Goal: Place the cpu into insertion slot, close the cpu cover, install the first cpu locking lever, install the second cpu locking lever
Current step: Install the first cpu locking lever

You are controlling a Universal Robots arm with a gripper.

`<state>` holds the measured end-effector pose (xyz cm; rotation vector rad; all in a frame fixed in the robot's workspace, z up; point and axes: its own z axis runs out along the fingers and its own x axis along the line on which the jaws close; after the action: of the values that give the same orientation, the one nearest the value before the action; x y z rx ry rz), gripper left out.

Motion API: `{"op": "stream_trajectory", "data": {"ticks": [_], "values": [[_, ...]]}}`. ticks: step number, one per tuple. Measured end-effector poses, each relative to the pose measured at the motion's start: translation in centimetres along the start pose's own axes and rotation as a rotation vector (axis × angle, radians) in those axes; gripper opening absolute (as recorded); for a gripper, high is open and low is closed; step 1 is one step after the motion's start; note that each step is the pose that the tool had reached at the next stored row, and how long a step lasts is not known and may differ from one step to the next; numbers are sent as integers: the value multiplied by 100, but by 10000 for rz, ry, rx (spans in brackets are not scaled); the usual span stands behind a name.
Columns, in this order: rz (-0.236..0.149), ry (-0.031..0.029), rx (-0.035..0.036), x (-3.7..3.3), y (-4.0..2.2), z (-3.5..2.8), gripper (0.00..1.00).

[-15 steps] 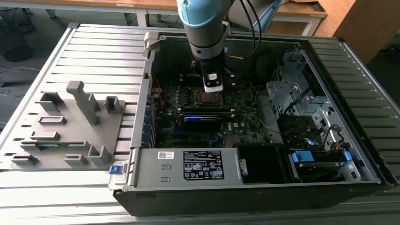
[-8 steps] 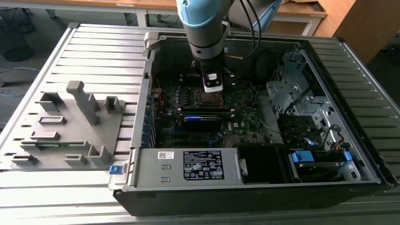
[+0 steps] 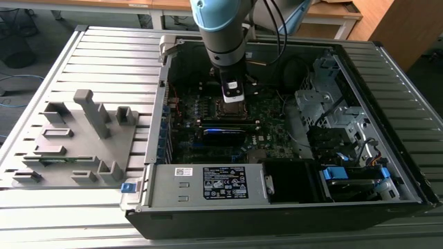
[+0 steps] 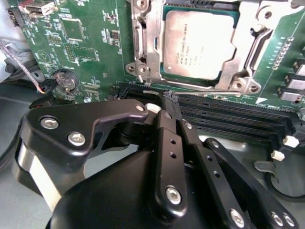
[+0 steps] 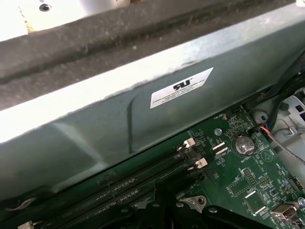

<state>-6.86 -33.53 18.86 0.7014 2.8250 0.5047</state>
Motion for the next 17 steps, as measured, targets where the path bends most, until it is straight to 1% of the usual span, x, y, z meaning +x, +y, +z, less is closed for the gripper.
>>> {"op": "stream_trajectory", "data": {"ticks": [2,9,14,16,17], "values": [[-10,-23,-11,0,-1,3,11],[-10,-28,-13,0,0,3,11],[-14,-34,-3,-1,9,-18,11],[-22,-48,29,2,15,-17,11],[-32,-64,60,4,19,-16,11]]}}
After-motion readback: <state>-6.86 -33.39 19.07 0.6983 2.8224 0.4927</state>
